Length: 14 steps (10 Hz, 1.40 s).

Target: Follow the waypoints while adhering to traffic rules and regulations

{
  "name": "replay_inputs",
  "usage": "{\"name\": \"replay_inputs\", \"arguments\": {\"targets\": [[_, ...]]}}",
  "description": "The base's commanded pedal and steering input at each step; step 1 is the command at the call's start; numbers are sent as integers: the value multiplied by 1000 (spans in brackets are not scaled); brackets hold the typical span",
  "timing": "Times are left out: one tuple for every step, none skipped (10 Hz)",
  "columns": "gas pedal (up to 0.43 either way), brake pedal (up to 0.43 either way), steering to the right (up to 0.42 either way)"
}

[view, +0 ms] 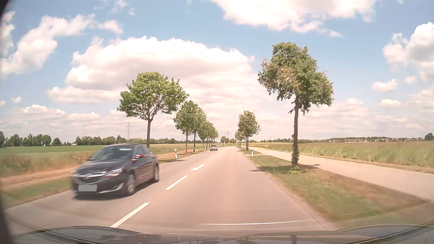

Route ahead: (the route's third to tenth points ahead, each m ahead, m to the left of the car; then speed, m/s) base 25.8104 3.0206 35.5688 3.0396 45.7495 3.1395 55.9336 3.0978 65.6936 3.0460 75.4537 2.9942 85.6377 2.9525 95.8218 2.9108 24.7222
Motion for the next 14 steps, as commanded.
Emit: {"name": "replay_inputs", "arguments": {"targets": [[488, 12, -2], [480, 12, -2], [480, 12, -2], [469, 12, -2], [469, 12, -3], [461, 12, -2], [449, 12, -2], [429, 12, -3], [409, 12, -2], [398, 12, -2], [370, 12, -2], [339, 12, -2], [319, 12, -2], [299, 12, -2]]}}
